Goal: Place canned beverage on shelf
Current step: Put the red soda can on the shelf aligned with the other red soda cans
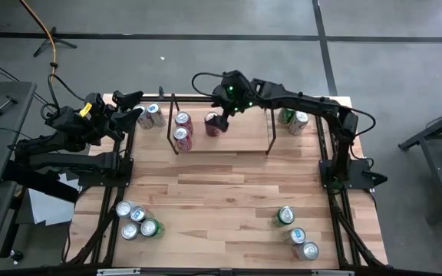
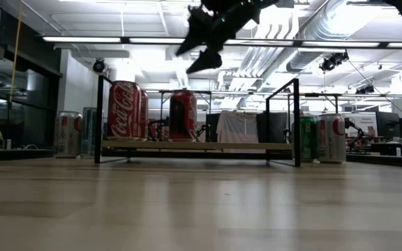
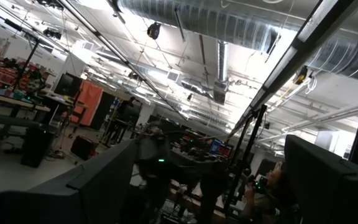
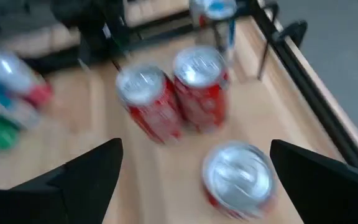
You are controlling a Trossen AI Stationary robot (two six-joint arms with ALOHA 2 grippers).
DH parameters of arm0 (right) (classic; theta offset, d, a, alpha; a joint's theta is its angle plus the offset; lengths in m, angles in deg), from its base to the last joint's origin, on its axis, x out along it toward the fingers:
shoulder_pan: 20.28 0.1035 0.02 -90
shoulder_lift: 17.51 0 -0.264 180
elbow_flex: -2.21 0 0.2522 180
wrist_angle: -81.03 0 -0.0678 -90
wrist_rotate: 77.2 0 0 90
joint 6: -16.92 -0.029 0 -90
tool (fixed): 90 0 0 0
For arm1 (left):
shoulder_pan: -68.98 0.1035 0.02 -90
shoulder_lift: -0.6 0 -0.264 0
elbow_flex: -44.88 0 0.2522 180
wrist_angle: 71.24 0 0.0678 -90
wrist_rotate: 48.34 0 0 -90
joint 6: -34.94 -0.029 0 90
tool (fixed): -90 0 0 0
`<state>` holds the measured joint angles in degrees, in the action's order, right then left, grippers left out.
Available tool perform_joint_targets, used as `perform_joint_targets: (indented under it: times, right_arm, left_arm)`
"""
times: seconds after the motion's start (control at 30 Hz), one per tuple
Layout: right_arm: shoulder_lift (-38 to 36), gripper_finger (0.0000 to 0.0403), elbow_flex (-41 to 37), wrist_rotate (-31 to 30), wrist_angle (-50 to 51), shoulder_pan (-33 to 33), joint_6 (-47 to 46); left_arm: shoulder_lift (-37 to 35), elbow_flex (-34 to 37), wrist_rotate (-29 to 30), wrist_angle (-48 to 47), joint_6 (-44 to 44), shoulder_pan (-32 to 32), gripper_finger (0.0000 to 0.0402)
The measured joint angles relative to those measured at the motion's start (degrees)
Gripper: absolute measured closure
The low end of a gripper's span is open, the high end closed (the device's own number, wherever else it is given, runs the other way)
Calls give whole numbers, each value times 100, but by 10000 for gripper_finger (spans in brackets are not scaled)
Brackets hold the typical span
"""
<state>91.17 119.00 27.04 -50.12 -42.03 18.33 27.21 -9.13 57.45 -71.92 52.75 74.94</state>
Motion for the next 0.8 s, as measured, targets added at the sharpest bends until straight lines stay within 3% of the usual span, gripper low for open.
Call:
perform_joint_targets:
  times: [0.13,0.3,0.47,0.8]
  right_arm:
    - [52,11,2,213,242,-240,1180]
    - [219,11,4,832,275,-464,1724]
    - [520,11,0,896,291,-547,2447]
    - [906,11,-2,975,25,-481,2715]
  left_arm:
    - [0,0,0,0,3,1,71]
    - [-2,0,0,2,3,0,71]
    - [7,0,1,-18,1,2,71]
    - [9,0,2,-175,10,2,71]
